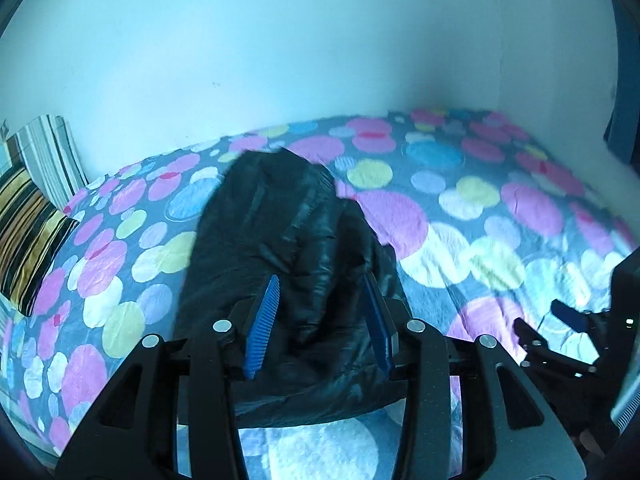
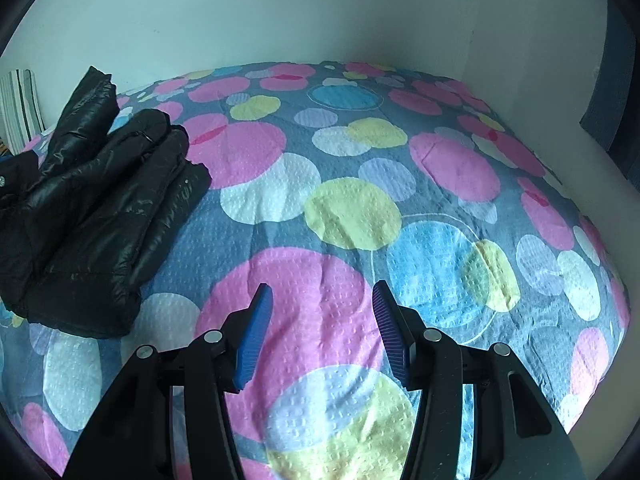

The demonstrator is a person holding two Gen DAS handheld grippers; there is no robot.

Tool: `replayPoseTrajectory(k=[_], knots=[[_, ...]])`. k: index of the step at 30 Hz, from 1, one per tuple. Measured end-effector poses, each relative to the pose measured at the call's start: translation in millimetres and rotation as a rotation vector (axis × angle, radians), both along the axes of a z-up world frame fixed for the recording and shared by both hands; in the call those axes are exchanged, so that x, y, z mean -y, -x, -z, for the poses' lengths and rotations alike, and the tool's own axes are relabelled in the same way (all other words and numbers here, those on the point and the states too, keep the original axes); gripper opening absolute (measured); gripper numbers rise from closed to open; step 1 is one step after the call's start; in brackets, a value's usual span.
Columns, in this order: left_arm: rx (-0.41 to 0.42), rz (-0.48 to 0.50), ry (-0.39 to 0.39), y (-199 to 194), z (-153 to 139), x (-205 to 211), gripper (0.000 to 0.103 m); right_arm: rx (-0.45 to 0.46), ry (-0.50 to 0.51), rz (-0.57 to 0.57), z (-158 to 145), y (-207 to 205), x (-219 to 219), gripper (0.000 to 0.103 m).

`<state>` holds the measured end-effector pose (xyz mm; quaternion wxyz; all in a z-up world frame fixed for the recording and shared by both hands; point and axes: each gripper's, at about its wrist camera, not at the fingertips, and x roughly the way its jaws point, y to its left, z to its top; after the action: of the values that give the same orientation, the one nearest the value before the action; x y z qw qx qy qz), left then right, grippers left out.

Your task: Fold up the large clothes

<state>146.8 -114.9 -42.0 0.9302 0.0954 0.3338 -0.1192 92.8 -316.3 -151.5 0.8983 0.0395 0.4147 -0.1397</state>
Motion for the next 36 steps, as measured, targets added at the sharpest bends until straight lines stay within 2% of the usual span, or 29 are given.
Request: replayPoseTrajectory(k=[4,5,8,13,16,19,21,25,29,35,36], knots=[[0.008,-0.096,0.057,-15,-14,-55,0.042,0.034,-0.009,-0.061,-21,-9,-19,0.052],[0.003,-0.151,0.051,-27,-12,-74,0.042,0.046,-0.014,-0.084,-29,-13,-27,0.052],[-0.047,-0.235,0.081,-54,-3,-112,0.042,0.072,-0.01,-0.142,-46,-26,-47,0.052],[-0.086,-0.256,0.083,-94,2,-143,0.042,0.11,0.008,-0.217,-74,-51,-79,0.051],[-0.096,-0.26,0.07,-115,7,-153,0.042,0.127,-0.019,-0.26,-90,-69,-96,0.046],[-0.12,-0.261,0.074,-128,17,-159,0.042,0.145,0.01,-0.3,-107,-91,-120,0.045],[-0.134,-0.261,0.076,-134,24,-163,0.042,0.139,0.022,-0.332,-113,-109,-137,0.039],[-0.166,-0.248,0.095,-153,36,-171,0.041,0.105,0.028,-0.376,-113,-140,-162,0.037],[-0.192,-0.219,0.124,-172,45,-169,0.041,0.07,0.078,-0.397,-104,-169,-182,0.037],[-0.242,-0.137,0.132,-182,67,-148,0.04,-0.04,0.134,-0.364,-67,-190,-168,0.037],[-0.255,-0.126,0.132,-183,71,-145,0.036,-0.063,0.131,-0.352,-59,-192,-162,0.037]])
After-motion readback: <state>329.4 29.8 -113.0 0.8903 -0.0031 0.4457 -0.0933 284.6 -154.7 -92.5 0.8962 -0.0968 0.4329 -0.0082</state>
